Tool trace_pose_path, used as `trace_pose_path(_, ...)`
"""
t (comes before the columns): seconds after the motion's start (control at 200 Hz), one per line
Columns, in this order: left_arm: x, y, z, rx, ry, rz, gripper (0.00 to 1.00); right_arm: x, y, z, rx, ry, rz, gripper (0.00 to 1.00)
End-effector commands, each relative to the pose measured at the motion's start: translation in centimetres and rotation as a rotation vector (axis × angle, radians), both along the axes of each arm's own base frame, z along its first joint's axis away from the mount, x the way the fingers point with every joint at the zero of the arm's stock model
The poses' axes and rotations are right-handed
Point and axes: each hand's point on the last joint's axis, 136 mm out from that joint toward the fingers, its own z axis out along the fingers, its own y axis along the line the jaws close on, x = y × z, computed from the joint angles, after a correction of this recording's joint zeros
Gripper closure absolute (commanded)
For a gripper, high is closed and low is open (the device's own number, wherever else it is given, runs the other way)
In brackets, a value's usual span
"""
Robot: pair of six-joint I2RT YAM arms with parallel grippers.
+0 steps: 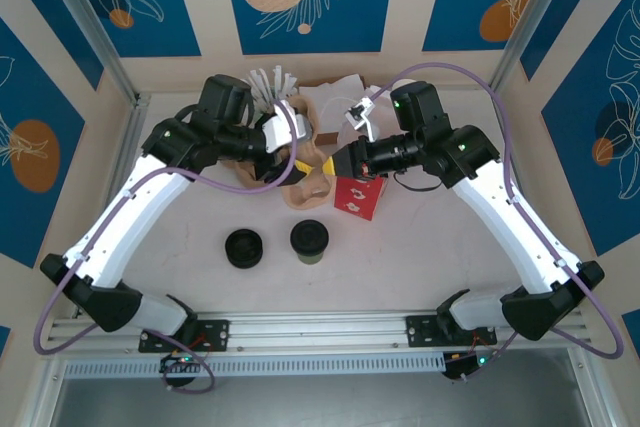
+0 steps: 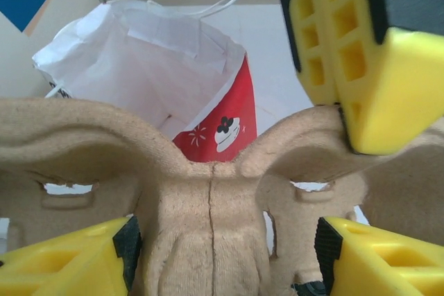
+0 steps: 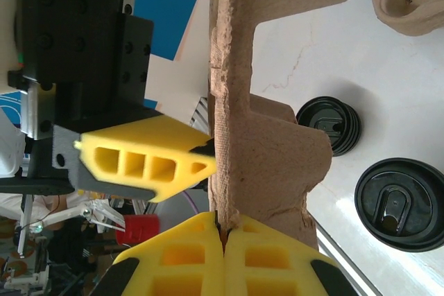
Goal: Pack the takeout coffee
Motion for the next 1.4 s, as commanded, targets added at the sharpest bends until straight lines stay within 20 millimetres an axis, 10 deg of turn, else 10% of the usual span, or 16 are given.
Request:
trace_pose_path(0.0,0.3,0.4,-0.2,0.054,-0.019,0.029,0.35,-0.8,0.2,1.1,0.027,-0.012,0.040,1.00)
trace_pose_path(0.625,0.7,-0.2,0.3,0.028,-0.029,0.025,0.50,-0.4,-0.3,0.3,-0.011,-0.008,0.011,1.00)
trace_pose_path(0.81,1.0,-0.4,0.6,0.018,-0.030,0.038,0.51,0.5,-1.5,-0.1,-0.026,0.010,-0.053,0.75)
trace_pose_path(0.93,1.6,-0.5,0.9,0.003,-0.032,0.060,0.51,2.1,-3.9,-1.1,-0.114,0.002,-0.180,0.55)
trace_pose_path(1.2,2.3,-1.8,2.3,-0.061,0.020,0.075,0.56,6.6,-13.8,-4.1,-0.443,-0.018,-0.656,0.52)
trace_pose_path(1.395,2.8,-2.5,2.8,-0.085,0.038,0.072,0.59,8.5,-17.4,-5.6,-0.486,0.040,-0.793,0.50)
